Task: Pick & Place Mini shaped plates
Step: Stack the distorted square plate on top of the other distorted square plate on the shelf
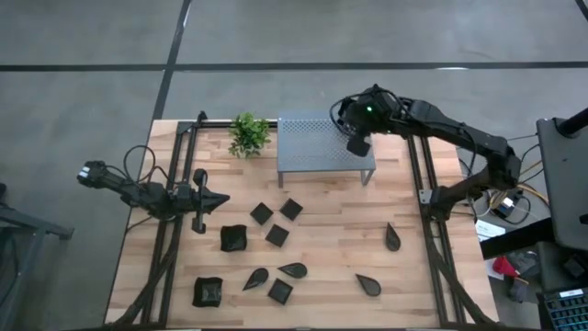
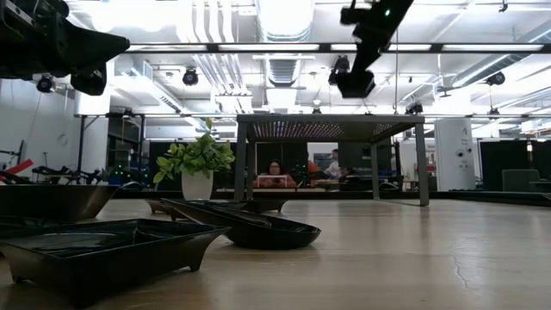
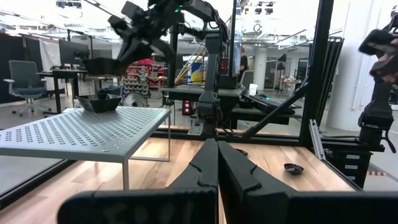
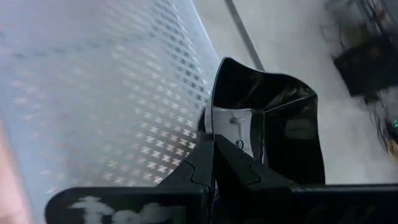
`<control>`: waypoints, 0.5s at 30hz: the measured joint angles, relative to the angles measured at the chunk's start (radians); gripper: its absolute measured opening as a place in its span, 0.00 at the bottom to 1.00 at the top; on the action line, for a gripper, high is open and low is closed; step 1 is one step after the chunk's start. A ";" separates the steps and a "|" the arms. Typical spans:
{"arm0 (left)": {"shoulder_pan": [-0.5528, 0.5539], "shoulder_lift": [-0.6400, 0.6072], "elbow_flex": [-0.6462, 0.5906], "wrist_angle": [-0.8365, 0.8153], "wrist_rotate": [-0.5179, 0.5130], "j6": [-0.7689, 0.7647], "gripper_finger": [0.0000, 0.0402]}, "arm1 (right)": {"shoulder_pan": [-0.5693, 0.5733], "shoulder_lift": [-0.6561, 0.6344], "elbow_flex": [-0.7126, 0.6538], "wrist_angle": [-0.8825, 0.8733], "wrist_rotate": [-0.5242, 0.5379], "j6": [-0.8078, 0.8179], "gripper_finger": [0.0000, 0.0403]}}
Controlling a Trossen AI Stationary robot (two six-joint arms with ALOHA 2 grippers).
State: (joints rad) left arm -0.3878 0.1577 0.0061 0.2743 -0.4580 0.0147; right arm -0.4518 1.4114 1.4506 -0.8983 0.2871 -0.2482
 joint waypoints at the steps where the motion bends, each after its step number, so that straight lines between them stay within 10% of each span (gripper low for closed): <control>1: 0.000 0.000 0.000 0.000 0.000 0.000 0.00 | -0.013 0.015 0.000 -0.001 0.000 0.003 0.02; 15: 0.000 0.000 0.000 0.001 0.000 0.000 0.00 | -0.119 0.128 -0.002 0.029 0.002 0.014 0.02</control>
State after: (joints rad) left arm -0.3878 0.1577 0.0063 0.2752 -0.4579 0.0150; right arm -0.5711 1.5398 1.4490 -0.8692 0.2895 -0.2345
